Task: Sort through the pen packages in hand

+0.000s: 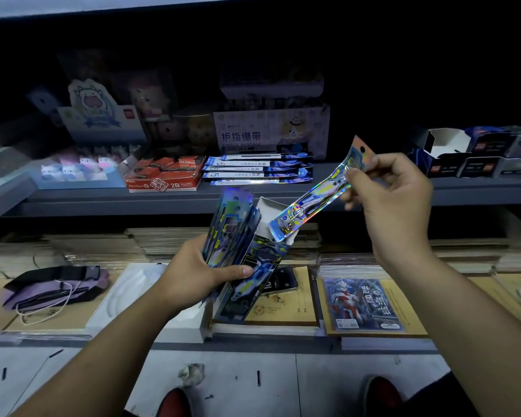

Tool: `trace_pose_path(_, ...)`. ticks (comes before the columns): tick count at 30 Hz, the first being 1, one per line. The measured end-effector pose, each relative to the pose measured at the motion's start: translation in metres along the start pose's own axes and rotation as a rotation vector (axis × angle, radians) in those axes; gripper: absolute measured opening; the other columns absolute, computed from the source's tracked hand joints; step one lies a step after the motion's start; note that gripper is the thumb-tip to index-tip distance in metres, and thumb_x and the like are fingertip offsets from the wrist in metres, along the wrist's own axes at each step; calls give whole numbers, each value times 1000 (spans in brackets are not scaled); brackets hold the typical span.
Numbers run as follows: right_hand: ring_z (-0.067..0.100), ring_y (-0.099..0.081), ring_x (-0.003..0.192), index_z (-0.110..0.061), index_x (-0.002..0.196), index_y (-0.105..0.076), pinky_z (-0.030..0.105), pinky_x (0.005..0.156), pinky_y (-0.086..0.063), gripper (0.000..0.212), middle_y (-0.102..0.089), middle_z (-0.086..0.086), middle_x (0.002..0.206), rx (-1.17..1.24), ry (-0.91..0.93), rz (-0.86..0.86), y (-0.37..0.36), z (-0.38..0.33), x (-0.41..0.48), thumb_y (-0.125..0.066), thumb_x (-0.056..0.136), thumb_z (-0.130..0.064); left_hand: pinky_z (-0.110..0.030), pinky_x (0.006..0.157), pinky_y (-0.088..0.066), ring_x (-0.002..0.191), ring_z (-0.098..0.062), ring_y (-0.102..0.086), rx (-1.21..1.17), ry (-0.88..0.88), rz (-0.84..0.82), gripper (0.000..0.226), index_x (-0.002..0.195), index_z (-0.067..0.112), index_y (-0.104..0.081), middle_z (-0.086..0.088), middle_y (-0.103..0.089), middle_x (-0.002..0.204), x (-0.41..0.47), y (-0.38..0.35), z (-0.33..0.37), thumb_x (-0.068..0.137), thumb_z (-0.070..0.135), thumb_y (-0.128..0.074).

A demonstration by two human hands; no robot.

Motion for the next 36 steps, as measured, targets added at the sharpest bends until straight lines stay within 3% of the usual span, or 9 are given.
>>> trace_pose_path(6, 17, -67, 54, -21, 81, -53, 34, 52, -55, 29, -64, -6, 57, -165, 68, -81, -17, -3, -18, -67, 91, 2, -8, 47, -44, 48, 4, -61, 30, -14, 16, 33, 101, 18, -69, 14, -73, 65, 1, -5, 2, 75, 10, -87)
trace_pose_path(9, 27, -68, 64, -23, 84, -55, 46, 63, -58, 25, -66, 5, 72, -369, 128, -204, -34, 0, -31, -69, 89, -3, -12, 63, -50, 70, 2, -72, 58, -22, 38, 38, 105, 22, -70, 14, -78, 84, 0, -4, 3, 72, 19, -90)
trace_pose_path(11, 20, -63, 65, -22, 94, -53, 44, 66, -56, 23, -61, 3, 76, -499, 115, -323, -48, 8, -39, -71, 88, -8, -20, 73, -54, 84, -2, -74, 51, -16, 52, 42, 108, 25, -70, 15, -79, 93, 1, -2, 2, 71, 22, -90)
trace_pose_path(15, 15, -62, 66, -34, 117, -38, 45, 67, -57, 44, -60, -5, 71, -747, 32, -516, -63, 26, -51, -72, 90, -27, -19, 74, -54, 87, -2, -74, 66, -23, 42, 42, 107, 26, -70, 16, -78, 95, 0, -3, 3, 71, 22, -90)
trace_pose_path(19, 16, -58, 67, -35, 122, -41, 47, 66, -54, 44, -55, -3, 77, -719, 84, -522, -63, 21, -49, -72, 91, -33, -24, 81, -55, 91, -5, -75, 54, -9, 16, 44, 110, 26, -70, 14, -78, 100, -1, -4, 2, 72, 20, -90)
trace_pose_path(22, 13, -50, 66, -34, 116, -53, 44, 64, -49, 32, -50, -4, 81, -671, 183, -558, -68, 12, -51, -72, 92, -29, -21, 80, -55, 93, -5, -75, 61, -24, -22, 43, 111, 26, -70, 14, -78, 101, -1, -8, 4, 73, 18, -89)
trace_pose_path(27, 6, -52, 78, -23, 103, -70, 14, 68, -37, 10, -49, -12, 89, -581, 255, -614, -76, 6, -60, -73, 93, -25, -13, 73, -55, 93, -6, -75, 68, -40, -57, 44, 112, 21, -70, 12, -79, 101, -1, -12, 2, 73, 15, -89)
trace_pose_path(31, 8, -53, 78, -22, 89, -69, 14, 67, -37, 7, -52, -9, 88, -553, 175, -599, -76, 13, -60, -75, 91, -25, -19, 76, -56, 93, -7, -75, 89, -43, -72, 46, 112, 22, -69, 11, -79, 101, 0, -16, -1, 72, 16, -90)
trace_pose_path(36, 3, -48, 61, -21, 79, -69, 14, 61, -37, 12, -58, -6, 83, -551, -2, -575, -72, 27, -56, -74, 88, -16, -26, 84, -58, 96, -6, -74, 119, -47, -87, 49, 114, 24, -68, 13, -78, 103, 0, -19, -2, 71, 19, -91)
Point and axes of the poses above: each hand's wrist, its own x-axis towards the middle knuckle, its own y-axis out of the back of the hand, z = x × y, the point moved 9 cm from there along x, towards the middle knuckle
